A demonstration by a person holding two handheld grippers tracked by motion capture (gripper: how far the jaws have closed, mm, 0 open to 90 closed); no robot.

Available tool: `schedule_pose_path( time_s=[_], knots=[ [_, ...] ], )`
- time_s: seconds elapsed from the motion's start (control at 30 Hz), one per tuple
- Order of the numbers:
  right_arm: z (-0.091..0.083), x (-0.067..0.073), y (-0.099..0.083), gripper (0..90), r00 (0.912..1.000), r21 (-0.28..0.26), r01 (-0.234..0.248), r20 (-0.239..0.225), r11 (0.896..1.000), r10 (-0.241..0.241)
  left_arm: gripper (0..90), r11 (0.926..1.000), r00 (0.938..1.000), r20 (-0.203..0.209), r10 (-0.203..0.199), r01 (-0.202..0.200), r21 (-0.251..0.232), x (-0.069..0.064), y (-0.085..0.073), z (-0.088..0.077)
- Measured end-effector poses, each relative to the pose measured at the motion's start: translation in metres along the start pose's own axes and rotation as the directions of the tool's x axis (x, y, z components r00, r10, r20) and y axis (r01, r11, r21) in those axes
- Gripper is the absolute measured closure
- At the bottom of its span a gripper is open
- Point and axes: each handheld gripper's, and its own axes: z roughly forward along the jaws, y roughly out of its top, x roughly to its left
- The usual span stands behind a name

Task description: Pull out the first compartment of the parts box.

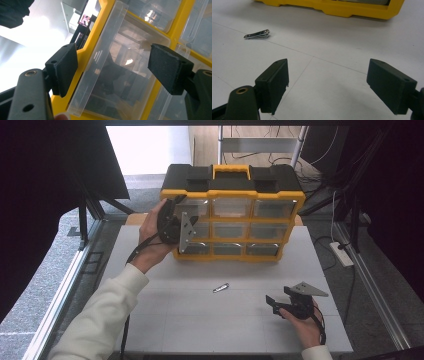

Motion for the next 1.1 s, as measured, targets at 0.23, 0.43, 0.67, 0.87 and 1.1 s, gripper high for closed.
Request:
schedule_pose_path(
  time_s=[0.23,0.43,0.67,0.87,1.1],
  knots=[
    [0.0001,-0.0002,0.0,18.0,1.0,-0.002,-0.001,-0.005,1.0,0.001,25.3,1.0,1.0,0.0,0.005,-0.005,0.0,-0.0011,-0.0002,0.0001],
    [-0.0003,0.0002,0.0002,18.0,0.9999,-0.004,-0.008,-0.014,1.0,0.008,26.6,1.0,1.0,-0.003,0.009,-0.009,0.0,-0.0027,-0.0006,0.0005],
    [0.0001,-0.0001,0.0003,18.0,0.9999,0.0,-0.003,-0.013,1.0,0.003,29.5,0.9999,0.9999,-0.009,0.011,-0.011,0.003,-0.0026,-0.0012,-0.0003],
    [-0.0001,0.0001,0.0003,18.0,0.9999,0.001,-0.002,-0.013,1.0,0.002,31.4,0.9996,0.9996,-0.015,0.025,-0.025,0.009,-0.0031,-0.0018,-0.0006],
    [0.0001,0.0009,0.0003,18.0,0.9999,0.001,-0.002,-0.016,1.0,0.002,35.6,0.9992,0.999,-0.023,0.038,-0.037,0.015,-0.0042,-0.0026,-0.0005]
  ],
)
